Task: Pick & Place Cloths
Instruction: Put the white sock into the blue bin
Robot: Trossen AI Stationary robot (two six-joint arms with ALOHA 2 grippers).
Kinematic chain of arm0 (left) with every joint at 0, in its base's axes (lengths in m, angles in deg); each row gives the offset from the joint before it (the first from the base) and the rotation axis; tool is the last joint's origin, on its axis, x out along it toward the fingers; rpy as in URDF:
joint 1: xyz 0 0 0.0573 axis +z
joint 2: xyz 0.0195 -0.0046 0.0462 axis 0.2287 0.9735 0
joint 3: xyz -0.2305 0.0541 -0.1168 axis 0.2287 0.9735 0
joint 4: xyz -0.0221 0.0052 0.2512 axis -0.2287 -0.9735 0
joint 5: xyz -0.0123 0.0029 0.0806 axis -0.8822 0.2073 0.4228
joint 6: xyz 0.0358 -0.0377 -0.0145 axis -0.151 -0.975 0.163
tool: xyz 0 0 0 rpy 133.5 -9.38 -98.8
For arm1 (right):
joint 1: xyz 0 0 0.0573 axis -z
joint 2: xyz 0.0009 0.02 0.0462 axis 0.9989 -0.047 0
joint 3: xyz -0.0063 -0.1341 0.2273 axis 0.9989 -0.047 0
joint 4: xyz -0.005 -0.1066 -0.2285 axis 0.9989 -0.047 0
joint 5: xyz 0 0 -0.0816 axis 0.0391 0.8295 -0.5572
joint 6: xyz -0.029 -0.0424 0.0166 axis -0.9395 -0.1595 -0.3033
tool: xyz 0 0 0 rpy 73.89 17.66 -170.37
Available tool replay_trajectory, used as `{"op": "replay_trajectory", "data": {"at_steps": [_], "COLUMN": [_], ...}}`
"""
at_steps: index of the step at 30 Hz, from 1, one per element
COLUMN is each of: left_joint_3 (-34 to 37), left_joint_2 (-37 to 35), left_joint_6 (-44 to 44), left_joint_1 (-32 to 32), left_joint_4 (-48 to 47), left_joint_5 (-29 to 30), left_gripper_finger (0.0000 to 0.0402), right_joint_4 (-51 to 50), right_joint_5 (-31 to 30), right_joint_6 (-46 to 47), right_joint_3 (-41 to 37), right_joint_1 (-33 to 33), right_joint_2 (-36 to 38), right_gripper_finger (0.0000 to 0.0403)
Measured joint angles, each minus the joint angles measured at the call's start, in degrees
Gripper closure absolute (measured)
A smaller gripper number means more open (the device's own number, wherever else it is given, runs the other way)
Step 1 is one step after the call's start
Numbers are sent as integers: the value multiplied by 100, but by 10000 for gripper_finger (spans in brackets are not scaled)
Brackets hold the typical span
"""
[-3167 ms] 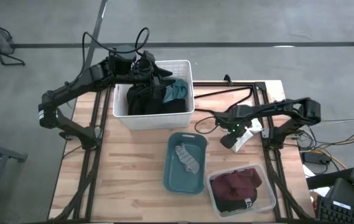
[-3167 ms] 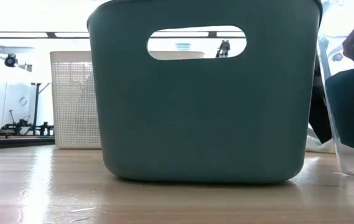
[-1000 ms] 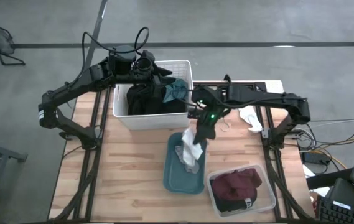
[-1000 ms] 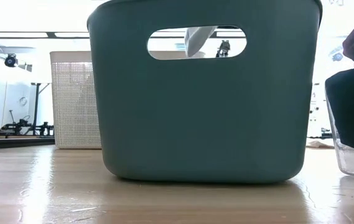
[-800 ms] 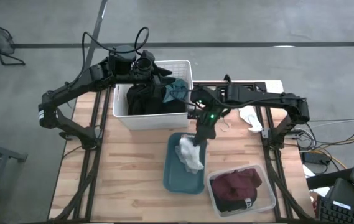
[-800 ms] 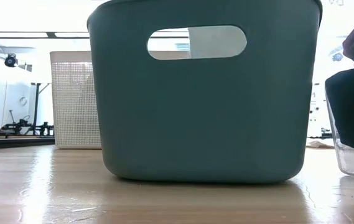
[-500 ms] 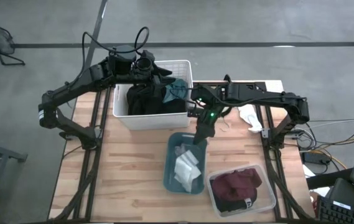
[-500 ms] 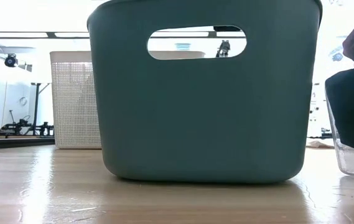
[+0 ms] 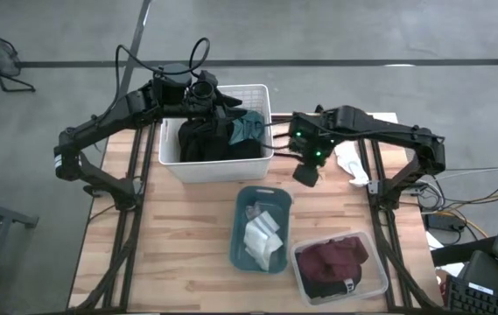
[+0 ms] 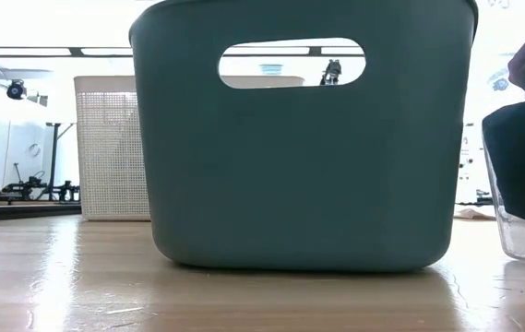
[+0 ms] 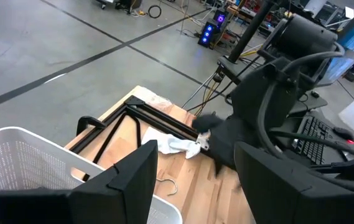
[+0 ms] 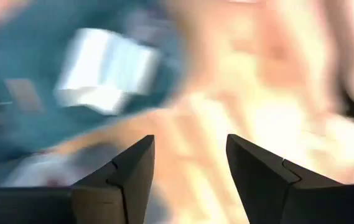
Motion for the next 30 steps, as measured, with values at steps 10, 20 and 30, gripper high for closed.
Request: {"op": "replay_trajectory", "data": {"at_steps": [10, 20, 30], "left_joint_3": [0, 0, 0], "left_joint_2": [0, 0, 0], "left_joint_6": [2, 1, 48], "left_joint_1": [1, 1, 0], "left_joint_4": [1, -2, -34], "left_joint_5": [0, 0, 1], "left_gripper_finger": [183, 183, 183], "right_joint_4": [-714, -867, -277], "right_joint_5": [-1572, -2108, -2114], "right_joint_6": [476, 669, 504], "right_joint_3": [-409, -1727, -3612], "right_joint_1": [634, 1358, 2003], "right_joint_2": [293, 598, 1020], "right_gripper_finger": [220, 211, 232]}}
